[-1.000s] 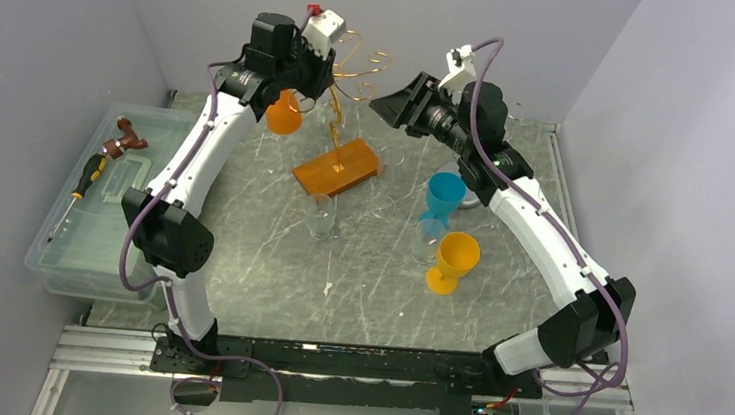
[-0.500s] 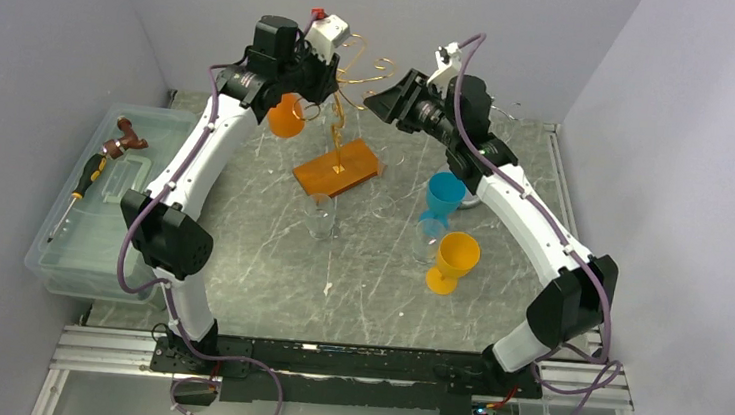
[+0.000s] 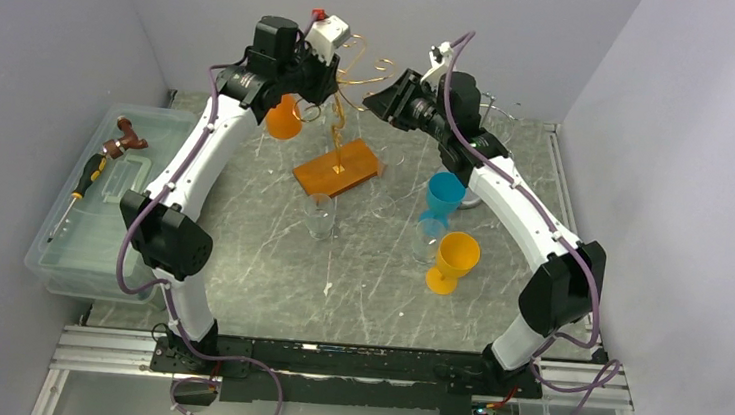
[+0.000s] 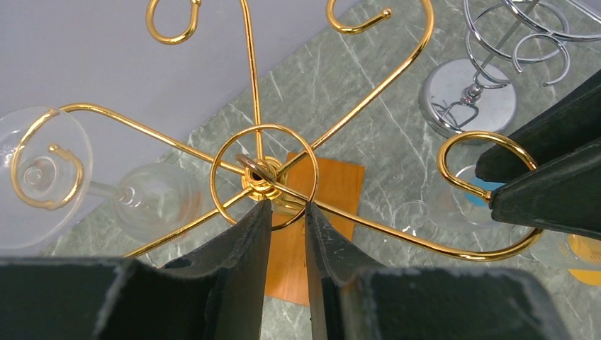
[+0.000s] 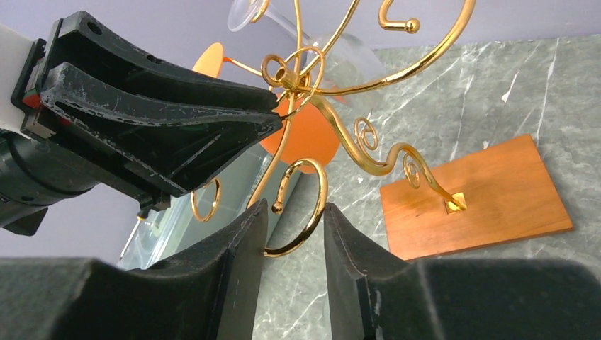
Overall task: Place the wine glass upside down on the wine glass rack
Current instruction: Adjust the wine rack at the center of the board.
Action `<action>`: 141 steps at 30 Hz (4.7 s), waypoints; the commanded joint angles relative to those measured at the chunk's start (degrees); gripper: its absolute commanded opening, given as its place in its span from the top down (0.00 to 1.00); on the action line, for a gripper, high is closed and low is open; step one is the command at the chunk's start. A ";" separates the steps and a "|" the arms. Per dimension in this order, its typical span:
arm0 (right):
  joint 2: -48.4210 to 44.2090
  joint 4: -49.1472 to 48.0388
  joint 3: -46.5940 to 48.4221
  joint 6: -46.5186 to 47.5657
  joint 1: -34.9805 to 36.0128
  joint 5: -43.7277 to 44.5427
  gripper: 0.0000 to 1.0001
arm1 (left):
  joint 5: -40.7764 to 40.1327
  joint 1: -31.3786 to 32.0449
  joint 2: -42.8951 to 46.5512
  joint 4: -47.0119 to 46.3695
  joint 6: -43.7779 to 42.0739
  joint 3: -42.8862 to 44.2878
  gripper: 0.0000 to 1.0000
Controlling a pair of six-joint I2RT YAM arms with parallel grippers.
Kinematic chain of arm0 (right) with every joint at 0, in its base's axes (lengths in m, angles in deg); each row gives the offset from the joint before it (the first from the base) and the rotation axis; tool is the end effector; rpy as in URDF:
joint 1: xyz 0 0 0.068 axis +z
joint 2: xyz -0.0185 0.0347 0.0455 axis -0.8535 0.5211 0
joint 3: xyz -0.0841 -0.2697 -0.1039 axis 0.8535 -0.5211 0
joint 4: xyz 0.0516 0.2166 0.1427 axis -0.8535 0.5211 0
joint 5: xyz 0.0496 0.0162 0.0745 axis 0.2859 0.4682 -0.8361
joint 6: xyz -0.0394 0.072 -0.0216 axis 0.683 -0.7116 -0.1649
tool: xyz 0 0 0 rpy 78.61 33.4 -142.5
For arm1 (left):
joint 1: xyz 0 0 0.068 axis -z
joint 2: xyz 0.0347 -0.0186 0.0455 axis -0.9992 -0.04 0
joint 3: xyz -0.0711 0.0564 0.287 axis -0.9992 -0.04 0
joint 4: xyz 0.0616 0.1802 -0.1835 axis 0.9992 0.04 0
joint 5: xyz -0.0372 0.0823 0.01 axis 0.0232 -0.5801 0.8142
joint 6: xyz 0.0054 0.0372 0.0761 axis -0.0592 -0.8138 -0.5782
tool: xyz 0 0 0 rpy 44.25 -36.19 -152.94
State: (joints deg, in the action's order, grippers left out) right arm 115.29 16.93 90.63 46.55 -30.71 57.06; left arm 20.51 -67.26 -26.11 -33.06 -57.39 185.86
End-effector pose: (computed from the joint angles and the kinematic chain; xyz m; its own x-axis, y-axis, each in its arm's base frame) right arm 0.3791 0.2232 0.4259 -0.5493 0.4328 -0.7148 -0.4267 0.5902 0.6852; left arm 0.4222 -0.1783 0.4516 -0.2577 0.2750 -0.9263 0.6187 0.7833 0.0604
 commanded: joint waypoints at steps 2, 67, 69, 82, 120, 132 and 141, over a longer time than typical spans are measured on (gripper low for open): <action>0.11 -2.04 2.12 0.16 -0.13 0.73 0.67 | 0.21 -0.14 1.70 2.13 0.05 -0.52 0.70; -6.98 -7.78 -10.61 -3.50 8.91 7.44 1.00 | 4.50 -0.09 -2.79 3.01 3.77 5.81 0.51; -7.42 -7.94 -11.58 -3.82 9.27 7.63 1.00 | 4.93 -0.06 -2.74 2.92 3.76 5.56 0.50; -11.19 -7.64 -17.91 -3.26 9.08 9.93 0.99 | 7.62 0.12 -0.14 6.28 5.18 8.82 0.01; -6.44 -7.23 -6.64 -3.67 4.14 2.32 0.68 | 1.69 0.12 5.09 7.05 -11.12 1.11 0.07; -7.73 -8.30 -5.59 -3.89 2.30 -0.52 0.61 | 3.62 0.12 4.91 7.55 -11.63 0.83 0.16; -10.04 -6.98 -5.42 -2.53 1.50 -0.13 0.52 | 4.45 0.12 5.42 8.81 -10.98 2.46 0.16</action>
State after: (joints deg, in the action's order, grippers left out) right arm 108.77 10.94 82.08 42.53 -28.79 57.17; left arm 23.15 -67.15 -21.69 -23.82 -68.14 186.10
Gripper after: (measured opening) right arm 0.470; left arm 0.834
